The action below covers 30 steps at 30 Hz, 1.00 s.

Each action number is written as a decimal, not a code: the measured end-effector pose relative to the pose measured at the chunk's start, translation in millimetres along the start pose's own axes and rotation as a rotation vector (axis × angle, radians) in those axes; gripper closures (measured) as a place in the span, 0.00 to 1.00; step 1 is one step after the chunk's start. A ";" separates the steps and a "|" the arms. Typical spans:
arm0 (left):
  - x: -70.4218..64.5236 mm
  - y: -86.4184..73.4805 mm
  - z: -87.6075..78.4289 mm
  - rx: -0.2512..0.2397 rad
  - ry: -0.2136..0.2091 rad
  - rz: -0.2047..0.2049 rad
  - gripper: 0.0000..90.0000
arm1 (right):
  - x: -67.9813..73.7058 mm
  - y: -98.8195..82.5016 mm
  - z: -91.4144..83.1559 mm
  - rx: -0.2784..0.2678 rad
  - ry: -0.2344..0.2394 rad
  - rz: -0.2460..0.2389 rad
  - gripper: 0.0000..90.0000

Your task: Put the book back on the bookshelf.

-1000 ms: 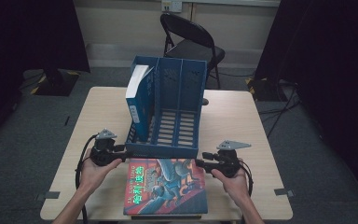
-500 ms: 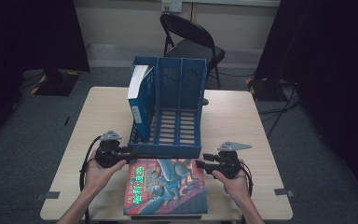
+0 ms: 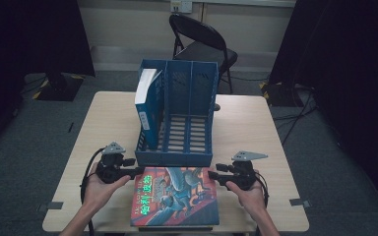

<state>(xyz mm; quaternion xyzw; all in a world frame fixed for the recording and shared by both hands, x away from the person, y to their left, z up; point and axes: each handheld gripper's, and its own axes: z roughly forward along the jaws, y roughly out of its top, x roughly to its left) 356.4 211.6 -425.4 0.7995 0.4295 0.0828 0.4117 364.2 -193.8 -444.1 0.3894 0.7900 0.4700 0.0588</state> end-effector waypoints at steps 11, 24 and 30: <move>-9.4 -13.5 2.1 0.000 -0.032 -0.005 0.50 | 6.2 4.0 5.3 0.018 0.003 -0.029 0.59; -10.7 -2.2 12.4 -0.002 -0.020 0.009 0.58 | 10.4 -4.0 -13.4 0.020 0.007 -0.021 0.71; -10.9 3.7 22.0 -0.023 -0.042 0.018 0.58 | 19.2 -13.7 -26.9 0.041 0.014 -0.041 0.71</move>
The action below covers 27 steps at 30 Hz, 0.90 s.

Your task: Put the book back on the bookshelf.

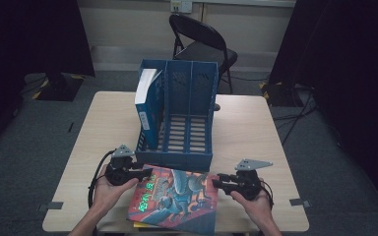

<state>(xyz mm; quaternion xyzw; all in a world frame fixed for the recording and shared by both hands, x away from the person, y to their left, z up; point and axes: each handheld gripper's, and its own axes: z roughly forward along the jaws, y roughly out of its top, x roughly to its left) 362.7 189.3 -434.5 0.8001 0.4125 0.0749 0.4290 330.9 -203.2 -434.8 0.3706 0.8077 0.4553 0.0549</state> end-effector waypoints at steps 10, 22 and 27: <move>-2.1 -18.9 -19.9 -0.035 -0.014 0.032 0.57 | -0.4 10.6 13.0 -0.051 0.019 -0.014 0.61; -13.6 -17.6 -12.3 0.013 -0.049 -0.005 0.58 | 9.3 8.5 24.1 0.025 0.057 -0.034 0.64; -18.0 -8.5 -1.8 0.025 -0.062 0.015 0.60 | 17.1 0.5 13.8 0.045 0.066 -0.043 0.66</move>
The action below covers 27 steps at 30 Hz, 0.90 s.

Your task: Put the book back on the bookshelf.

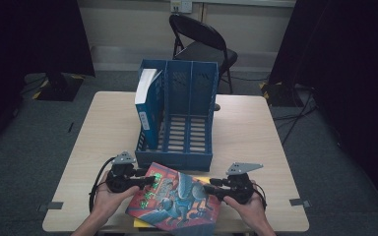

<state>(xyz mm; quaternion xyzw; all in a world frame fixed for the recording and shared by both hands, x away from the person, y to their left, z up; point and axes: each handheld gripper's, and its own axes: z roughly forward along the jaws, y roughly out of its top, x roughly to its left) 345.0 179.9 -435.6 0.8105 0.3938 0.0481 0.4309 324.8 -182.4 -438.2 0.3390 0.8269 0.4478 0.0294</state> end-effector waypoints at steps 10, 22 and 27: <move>-9.0 22.4 26.9 0.037 -0.055 0.067 0.62 | 13.1 -5.8 -8.4 0.035 0.050 -0.036 0.72; -14.1 35.8 40.0 0.060 -0.073 0.080 0.63 | 2.6 16.2 20.5 0.050 0.110 -0.041 0.64; -15.2 20.0 14.4 0.087 -0.055 0.078 0.58 | 3.8 15.0 19.2 0.055 0.116 -0.044 0.68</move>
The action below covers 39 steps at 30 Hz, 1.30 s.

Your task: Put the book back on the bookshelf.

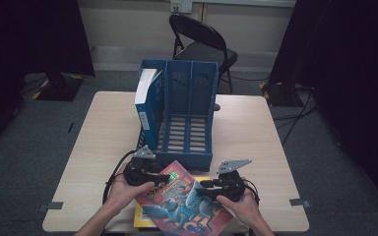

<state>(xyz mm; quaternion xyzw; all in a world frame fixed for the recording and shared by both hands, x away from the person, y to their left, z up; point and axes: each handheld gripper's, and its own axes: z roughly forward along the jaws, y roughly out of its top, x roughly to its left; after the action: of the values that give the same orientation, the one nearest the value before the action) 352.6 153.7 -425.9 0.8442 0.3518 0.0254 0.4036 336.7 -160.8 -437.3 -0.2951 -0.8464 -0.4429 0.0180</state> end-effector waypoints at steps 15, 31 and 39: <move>-8.9 -72.6 -52.2 -0.081 -0.025 -0.039 0.51 | -1.0 -1.9 -0.1 -0.009 0.001 0.016 0.70; -3.3 -83.4 -64.6 -0.060 0.007 -0.065 0.54 | 1.6 -3.4 -1.6 -0.014 -0.021 0.009 0.72; -7.8 -78.1 -55.4 -0.064 -0.014 -0.058 0.52 | 3.0 -3.9 -1.6 -0.020 -0.031 0.011 0.72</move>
<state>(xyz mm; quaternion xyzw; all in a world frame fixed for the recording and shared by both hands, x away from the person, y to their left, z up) 283.8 219.0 -441.3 0.8205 0.3724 0.0192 0.4333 331.8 -162.2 -438.3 -0.3065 -0.8406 -0.4466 0.0044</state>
